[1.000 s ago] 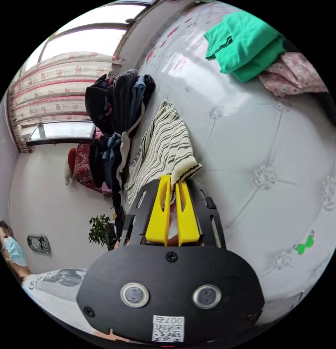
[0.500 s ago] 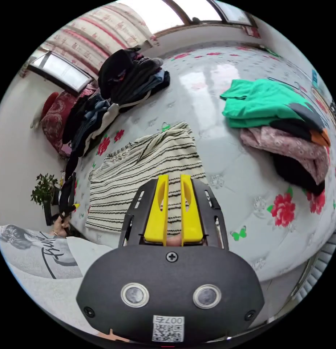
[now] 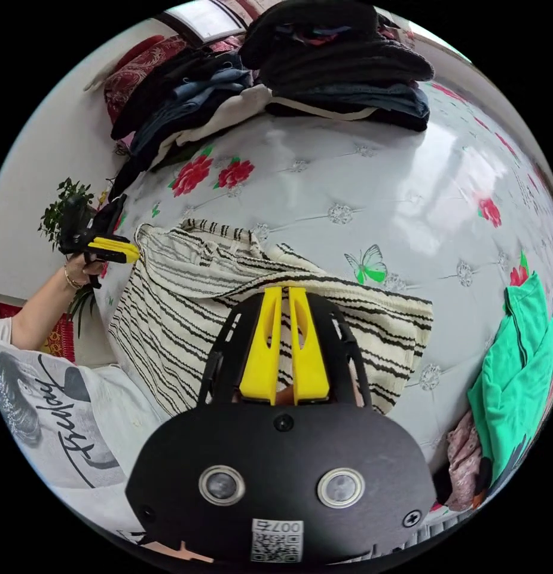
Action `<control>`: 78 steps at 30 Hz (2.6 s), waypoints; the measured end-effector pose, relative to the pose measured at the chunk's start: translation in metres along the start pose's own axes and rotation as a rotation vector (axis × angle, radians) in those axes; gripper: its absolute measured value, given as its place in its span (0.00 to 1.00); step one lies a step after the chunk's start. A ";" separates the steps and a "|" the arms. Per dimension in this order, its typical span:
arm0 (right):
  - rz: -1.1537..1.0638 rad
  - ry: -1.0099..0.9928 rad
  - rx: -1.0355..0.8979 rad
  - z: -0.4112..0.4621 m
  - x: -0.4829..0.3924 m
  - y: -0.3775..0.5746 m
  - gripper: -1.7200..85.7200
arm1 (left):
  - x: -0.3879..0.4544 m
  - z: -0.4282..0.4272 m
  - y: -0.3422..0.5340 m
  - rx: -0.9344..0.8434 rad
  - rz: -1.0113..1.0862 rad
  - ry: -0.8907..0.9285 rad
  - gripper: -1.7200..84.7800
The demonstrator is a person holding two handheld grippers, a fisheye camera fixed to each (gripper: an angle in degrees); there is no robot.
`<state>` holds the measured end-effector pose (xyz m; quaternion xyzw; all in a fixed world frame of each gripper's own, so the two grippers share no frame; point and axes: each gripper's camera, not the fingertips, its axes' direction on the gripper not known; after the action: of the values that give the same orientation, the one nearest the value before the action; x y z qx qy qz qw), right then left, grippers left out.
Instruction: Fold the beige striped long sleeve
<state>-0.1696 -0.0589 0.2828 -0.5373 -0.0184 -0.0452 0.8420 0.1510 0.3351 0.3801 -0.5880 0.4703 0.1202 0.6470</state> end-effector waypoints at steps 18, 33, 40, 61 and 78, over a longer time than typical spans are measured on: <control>0.432 -0.238 0.328 -0.040 0.059 0.094 0.07 | -0.019 -0.018 0.039 0.141 -0.128 0.059 0.03; 1.008 -0.228 0.381 -0.053 0.064 0.337 0.13 | -0.103 -0.079 0.089 0.472 -0.503 0.169 0.01; 1.008 -0.295 0.497 -0.033 0.070 0.314 0.09 | -0.070 -0.071 0.226 0.429 -0.587 0.176 0.04; -0.342 -0.488 -0.060 0.021 -0.243 0.114 0.10 | -0.099 -0.078 0.345 0.470 -0.653 0.364 0.14; 0.451 -0.764 -0.039 0.064 -0.057 0.184 0.09 | -0.090 -0.067 0.218 0.203 -0.438 0.401 0.09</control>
<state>-0.2077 0.0797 0.1387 -0.5217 -0.2100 0.3411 0.7532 -0.0822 0.3737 0.3151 -0.6197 0.4601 -0.1880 0.6075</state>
